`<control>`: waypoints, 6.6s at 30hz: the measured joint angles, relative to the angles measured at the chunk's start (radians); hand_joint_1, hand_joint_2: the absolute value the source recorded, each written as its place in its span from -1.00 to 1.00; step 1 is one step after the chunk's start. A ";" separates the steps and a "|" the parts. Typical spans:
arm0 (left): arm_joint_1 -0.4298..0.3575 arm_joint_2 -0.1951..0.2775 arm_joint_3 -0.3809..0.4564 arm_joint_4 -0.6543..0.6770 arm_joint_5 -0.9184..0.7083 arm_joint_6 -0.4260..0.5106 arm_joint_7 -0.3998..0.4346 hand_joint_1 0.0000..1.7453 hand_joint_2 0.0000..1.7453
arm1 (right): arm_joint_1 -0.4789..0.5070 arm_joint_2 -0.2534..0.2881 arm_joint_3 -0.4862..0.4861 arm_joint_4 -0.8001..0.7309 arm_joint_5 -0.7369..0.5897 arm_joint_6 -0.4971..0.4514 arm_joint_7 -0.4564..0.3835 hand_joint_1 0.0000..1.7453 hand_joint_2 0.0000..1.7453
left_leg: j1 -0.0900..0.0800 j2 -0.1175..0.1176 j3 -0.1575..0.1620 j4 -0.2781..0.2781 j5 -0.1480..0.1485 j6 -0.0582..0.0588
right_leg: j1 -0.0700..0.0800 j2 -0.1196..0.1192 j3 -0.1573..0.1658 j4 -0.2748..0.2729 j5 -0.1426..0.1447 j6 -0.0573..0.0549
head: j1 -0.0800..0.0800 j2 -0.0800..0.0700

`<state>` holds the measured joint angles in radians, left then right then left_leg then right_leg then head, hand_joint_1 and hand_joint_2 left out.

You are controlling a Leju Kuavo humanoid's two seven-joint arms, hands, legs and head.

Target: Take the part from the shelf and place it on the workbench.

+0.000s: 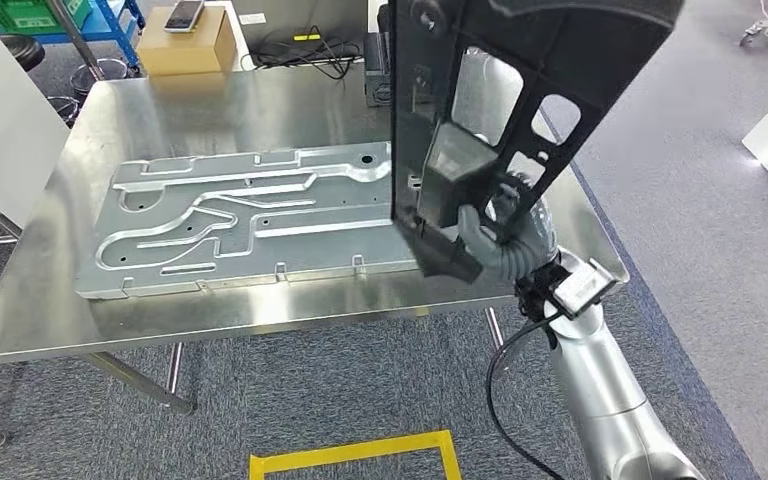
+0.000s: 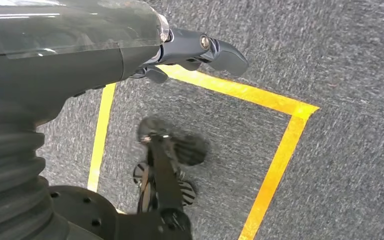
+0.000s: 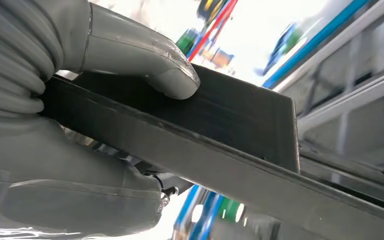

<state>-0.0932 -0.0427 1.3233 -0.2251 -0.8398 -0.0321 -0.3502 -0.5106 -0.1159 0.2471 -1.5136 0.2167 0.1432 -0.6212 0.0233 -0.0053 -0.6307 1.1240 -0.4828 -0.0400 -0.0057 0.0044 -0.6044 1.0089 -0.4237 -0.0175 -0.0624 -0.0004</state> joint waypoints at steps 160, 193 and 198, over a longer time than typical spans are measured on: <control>0.020 0.000 -0.079 0.004 -0.177 -0.101 -0.047 -1.00 -1.00 | 0.431 0.222 -1.490 1.313 1.022 -0.098 0.706 -1.00 -1.00 | -0.020 0.020 0.173 -0.159 -0.034 0.077 | 0.004 -0.015 -0.026 0.034 -0.025 0.041 | 0.000 0.000; 0.008 -0.001 -0.087 0.005 -0.176 -0.103 -0.038 -1.00 -1.00 | 0.427 0.224 -1.480 1.314 1.047 -0.073 0.674 -1.00 -1.00 | -0.022 0.019 0.152 -0.167 -0.010 0.085 | 0.000 -0.009 -0.078 0.174 -0.139 0.046 | 0.000 0.000; 0.006 -0.001 -0.087 0.005 -0.176 -0.102 -0.037 -1.00 -1.00 | 0.425 0.224 -1.470 1.314 1.053 -0.071 0.675 -1.00 -1.00 | -0.030 0.018 0.079 -0.149 0.037 0.079 | -0.006 -0.008 0.005 0.188 -0.102 0.044 | 0.000 0.000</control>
<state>-0.0873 -0.0435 1.2364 -0.2205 -1.0161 -0.1339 -0.3868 -0.0854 0.1080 -1.2226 -0.1995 1.2700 0.0727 0.0534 -0.0063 0.0128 -0.5522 0.9747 -0.4460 0.0394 -0.0117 -0.0034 -0.5990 1.1969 -0.5260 0.0262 -0.0627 -0.0004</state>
